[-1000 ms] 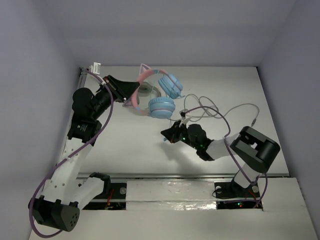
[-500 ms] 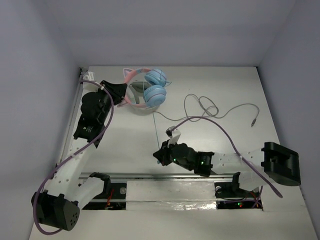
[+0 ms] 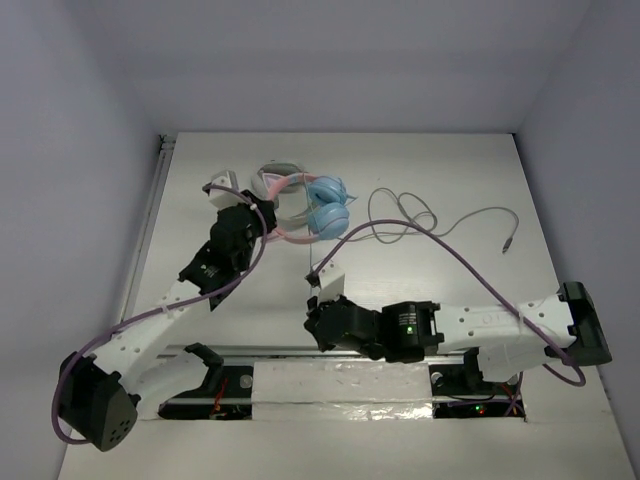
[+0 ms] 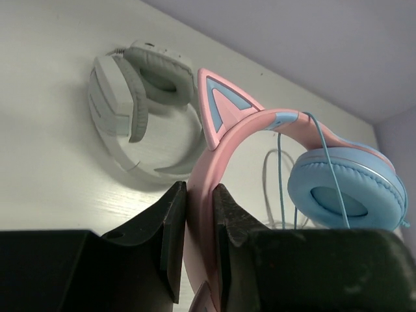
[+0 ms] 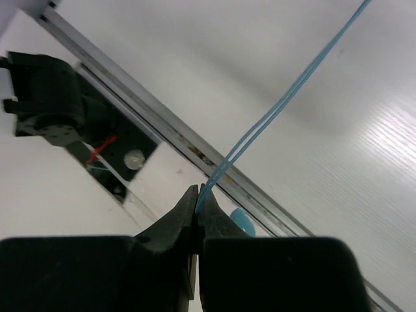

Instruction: Wrap the headphones

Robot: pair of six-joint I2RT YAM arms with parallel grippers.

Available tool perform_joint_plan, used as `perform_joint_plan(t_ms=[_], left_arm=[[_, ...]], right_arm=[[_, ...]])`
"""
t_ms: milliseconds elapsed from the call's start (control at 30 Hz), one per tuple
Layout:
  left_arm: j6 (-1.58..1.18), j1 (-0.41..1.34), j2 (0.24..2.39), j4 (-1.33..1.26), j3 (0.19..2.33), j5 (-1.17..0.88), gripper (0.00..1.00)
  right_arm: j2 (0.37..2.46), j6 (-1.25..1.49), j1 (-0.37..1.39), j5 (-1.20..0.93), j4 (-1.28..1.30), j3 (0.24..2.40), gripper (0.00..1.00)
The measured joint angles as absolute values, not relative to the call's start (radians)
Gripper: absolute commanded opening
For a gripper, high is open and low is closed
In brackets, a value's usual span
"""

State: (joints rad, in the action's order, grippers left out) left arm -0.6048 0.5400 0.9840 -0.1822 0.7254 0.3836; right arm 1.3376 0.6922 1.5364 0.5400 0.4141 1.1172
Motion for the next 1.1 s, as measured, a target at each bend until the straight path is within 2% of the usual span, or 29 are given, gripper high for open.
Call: perform_joint_plan(t_ms=[200, 500, 800, 1100], left_arm=[[-0.557, 0.707, 0.986, -0.135, 0.658, 0.509, 0.00], [-0.536, 0.849, 0.979, 0.073, 0.623, 0.516, 0.00], [-0.529, 0.976, 0.988, 0.272, 0.675, 0.440, 0.00], [-0.448, 0.986, 0.997, 0.315, 0.762, 0.300, 0.00]], right_arm=[[1.338, 0.653, 1.540, 0.605, 0.635, 1.180, 0.00], [1.327, 0.576, 1.515, 0.701, 0.815, 1.223, 0.00], [1.298, 0.464, 1.410, 0.783, 0.829, 1.223, 0.00], [1.304, 0.342, 1.317, 0.868, 0.786, 1.189, 0.00]])
